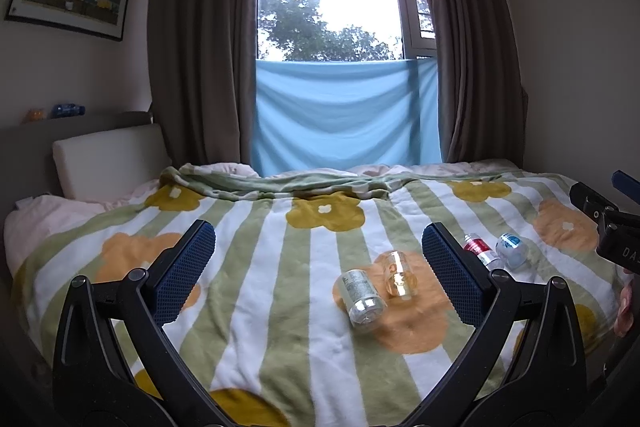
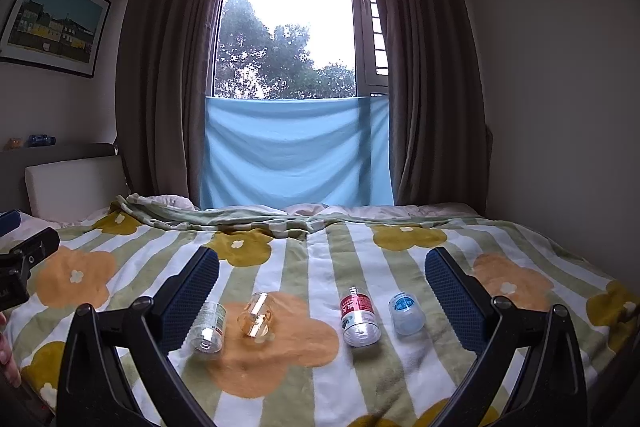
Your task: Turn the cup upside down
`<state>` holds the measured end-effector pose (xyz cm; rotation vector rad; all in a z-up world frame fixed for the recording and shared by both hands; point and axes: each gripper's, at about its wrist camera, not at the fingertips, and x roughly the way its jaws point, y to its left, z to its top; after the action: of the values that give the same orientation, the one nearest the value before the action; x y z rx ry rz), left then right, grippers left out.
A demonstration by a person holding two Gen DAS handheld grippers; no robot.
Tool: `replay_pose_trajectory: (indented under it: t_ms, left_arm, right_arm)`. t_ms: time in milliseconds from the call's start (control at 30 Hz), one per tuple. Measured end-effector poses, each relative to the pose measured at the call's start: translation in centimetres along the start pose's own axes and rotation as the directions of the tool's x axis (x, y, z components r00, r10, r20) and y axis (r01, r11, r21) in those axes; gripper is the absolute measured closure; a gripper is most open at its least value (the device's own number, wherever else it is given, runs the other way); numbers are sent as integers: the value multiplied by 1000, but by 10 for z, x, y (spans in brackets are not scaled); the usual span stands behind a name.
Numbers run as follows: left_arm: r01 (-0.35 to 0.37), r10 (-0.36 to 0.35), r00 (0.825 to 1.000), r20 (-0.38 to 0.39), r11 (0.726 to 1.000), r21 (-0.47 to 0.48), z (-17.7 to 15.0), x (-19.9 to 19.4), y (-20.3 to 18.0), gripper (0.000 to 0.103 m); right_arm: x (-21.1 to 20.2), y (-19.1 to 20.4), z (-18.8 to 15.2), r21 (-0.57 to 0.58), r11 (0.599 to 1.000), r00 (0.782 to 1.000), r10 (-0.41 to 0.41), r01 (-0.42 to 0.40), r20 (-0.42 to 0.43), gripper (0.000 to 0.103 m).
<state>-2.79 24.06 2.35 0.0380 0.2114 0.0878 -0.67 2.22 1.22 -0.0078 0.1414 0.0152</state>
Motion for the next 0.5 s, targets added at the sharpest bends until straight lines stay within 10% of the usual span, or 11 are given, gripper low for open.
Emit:
replay_pose_trajectory:
  t_ms: [500]
  left_arm:
    - [-13,13,1000,-12,1000,1,-2,3,4,0]
  right_arm:
    - [6,-12,-6,23,1000,999,17,-16,-30,0]
